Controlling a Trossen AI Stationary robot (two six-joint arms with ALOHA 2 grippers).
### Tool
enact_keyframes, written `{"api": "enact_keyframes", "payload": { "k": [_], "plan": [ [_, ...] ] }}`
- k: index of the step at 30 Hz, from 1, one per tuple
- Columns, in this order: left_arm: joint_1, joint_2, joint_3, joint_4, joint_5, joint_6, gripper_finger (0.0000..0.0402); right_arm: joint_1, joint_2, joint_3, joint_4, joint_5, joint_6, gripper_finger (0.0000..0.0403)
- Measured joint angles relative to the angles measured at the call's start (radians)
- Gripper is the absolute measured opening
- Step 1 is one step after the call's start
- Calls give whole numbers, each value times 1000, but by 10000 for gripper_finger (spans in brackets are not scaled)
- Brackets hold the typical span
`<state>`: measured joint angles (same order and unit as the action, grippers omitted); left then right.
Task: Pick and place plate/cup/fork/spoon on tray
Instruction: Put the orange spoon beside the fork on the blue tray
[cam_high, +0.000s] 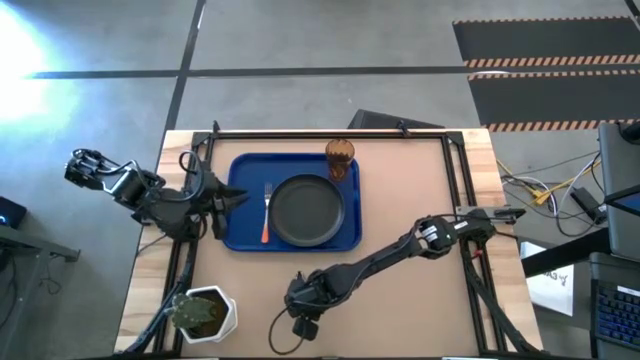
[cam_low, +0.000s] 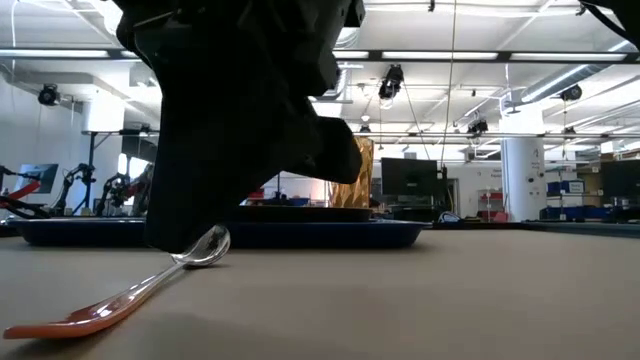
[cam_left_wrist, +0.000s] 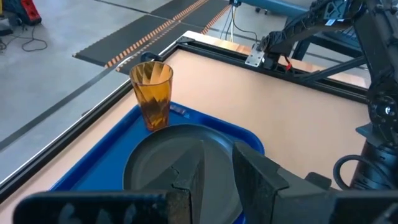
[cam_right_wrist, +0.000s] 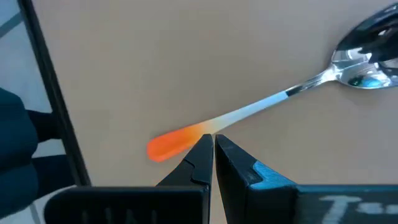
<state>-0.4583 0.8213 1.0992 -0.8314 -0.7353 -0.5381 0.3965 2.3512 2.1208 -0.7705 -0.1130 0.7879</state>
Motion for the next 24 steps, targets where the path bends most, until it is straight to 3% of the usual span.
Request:
{"api": "enact_keyframes", "payload": {
  "k": [17,24],
  "plan": [
    [0,-6,-1,-1,0,1,66,5,23,-2,1,39,-1,9],
    [0,-7,-5,-2,0,-2,66,0,23,-2,24,132,-29,9]
  ]
}}
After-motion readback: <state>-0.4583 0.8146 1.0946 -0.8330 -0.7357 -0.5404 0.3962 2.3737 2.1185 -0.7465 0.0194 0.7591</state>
